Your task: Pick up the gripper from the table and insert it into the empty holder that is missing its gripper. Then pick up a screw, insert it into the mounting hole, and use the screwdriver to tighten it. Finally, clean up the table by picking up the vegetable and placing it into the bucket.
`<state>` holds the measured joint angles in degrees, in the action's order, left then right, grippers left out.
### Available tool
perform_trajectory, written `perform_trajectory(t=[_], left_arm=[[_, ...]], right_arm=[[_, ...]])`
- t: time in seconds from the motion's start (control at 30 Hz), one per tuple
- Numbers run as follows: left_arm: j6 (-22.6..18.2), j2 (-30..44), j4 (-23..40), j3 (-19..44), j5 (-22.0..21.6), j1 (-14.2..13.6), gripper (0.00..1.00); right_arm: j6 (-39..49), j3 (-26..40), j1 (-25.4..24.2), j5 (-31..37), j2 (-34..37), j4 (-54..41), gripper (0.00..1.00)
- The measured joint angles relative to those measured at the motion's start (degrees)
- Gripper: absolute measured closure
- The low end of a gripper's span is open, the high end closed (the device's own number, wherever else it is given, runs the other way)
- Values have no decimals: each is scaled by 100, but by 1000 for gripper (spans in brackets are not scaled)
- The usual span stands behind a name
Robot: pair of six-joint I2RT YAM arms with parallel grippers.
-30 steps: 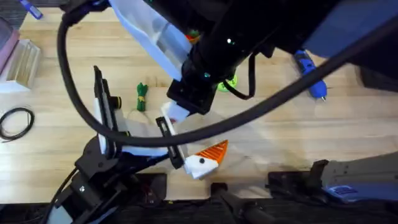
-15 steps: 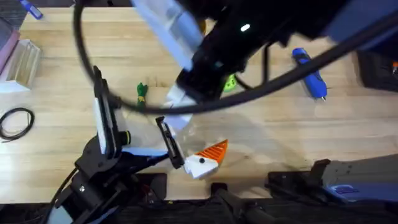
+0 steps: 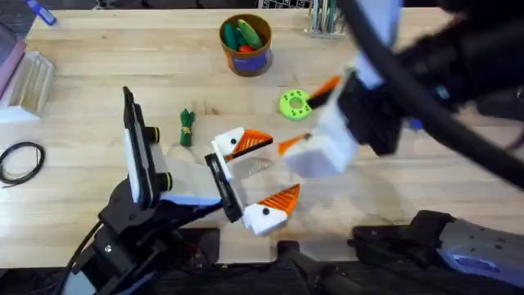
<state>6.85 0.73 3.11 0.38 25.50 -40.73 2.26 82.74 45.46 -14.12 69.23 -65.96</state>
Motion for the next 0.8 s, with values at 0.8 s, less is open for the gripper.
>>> perform_trajectory(t=[0.8], left_arm=[[0,0,-6,0,-2,0,12]], right_arm=[[-417,-1790,-189,-980,-2878,-55,75]])
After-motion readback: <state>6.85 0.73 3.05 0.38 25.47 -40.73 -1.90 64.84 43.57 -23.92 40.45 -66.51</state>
